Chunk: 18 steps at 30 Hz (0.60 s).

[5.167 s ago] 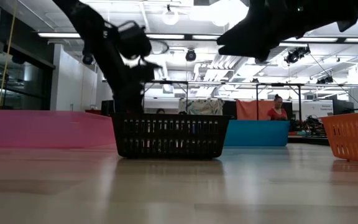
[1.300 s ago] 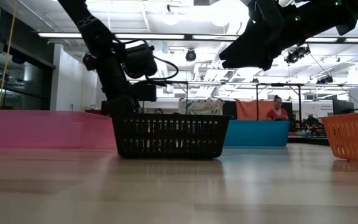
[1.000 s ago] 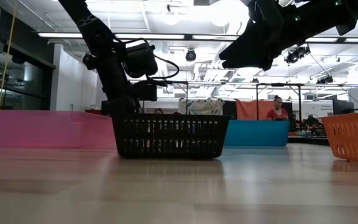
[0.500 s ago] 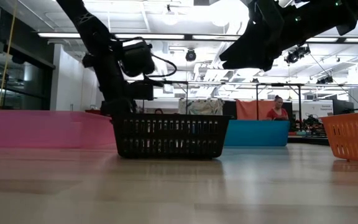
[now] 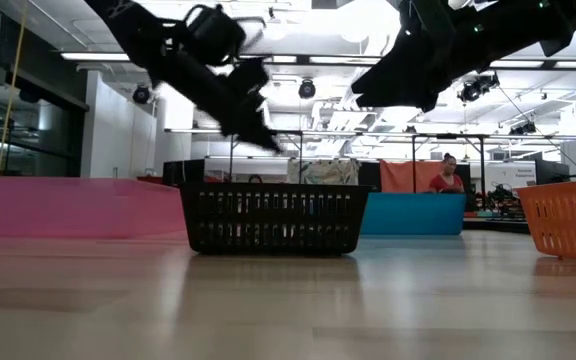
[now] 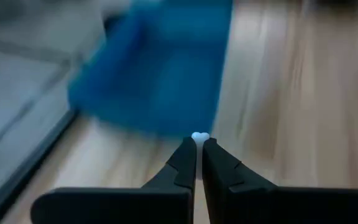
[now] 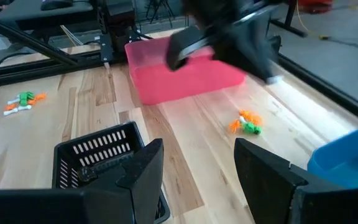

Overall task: Sort Halloween decoration
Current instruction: Put the white bone toy into the blue bin

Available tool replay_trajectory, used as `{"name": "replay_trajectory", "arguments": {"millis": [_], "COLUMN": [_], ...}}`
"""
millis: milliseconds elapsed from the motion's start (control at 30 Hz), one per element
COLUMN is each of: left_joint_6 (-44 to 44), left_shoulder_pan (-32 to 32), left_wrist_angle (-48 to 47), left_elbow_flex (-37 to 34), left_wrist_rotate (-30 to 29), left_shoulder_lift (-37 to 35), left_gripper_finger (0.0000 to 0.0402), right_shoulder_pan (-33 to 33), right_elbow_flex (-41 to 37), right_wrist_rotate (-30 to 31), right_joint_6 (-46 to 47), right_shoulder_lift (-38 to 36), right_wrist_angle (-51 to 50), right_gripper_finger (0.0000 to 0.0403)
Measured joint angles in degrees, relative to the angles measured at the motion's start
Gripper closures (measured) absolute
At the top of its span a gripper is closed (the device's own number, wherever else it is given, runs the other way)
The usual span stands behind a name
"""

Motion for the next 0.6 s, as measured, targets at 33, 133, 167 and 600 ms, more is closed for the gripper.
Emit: {"name": "replay_trajectory", "arguments": {"millis": [33, 133, 167, 600], "left_joint_6": [-1.5, -5.3, -6.7, -11.2], "left_shoulder_pan": [0.0, 0.0, 0.0, 0.7], "left_wrist_angle": [4.7, 18.1, 21.9, 13.2], "left_elbow_flex": [-0.6, -0.8, -0.7, 20.6], "left_wrist_rotate": [0.5, 2.7, 3.0, -8.1], "left_shoulder_lift": [0.6, 4.6, 6.0, 24.3], "left_gripper_finger": [0.0401, 0.0401, 0.0401, 0.0401], "right_shoulder_pan": [0.0, 0.1, 0.1, 0.1], "right_elbow_flex": [0.0, 0.0, 0.0, 0.0], "right_wrist_rotate": [0.0, 0.0, 0.0, 0.0], "right_joint_6": [-0.4, -2.6, -3.0, -5.8], "right_shoulder_lift": [0.0, 0.0, 0.0, 0.0], "right_wrist_angle": [0.7, 2.8, 3.4, 5.0], "right_gripper_finger": [0.021, 0.021, 0.021, 0.021]}}
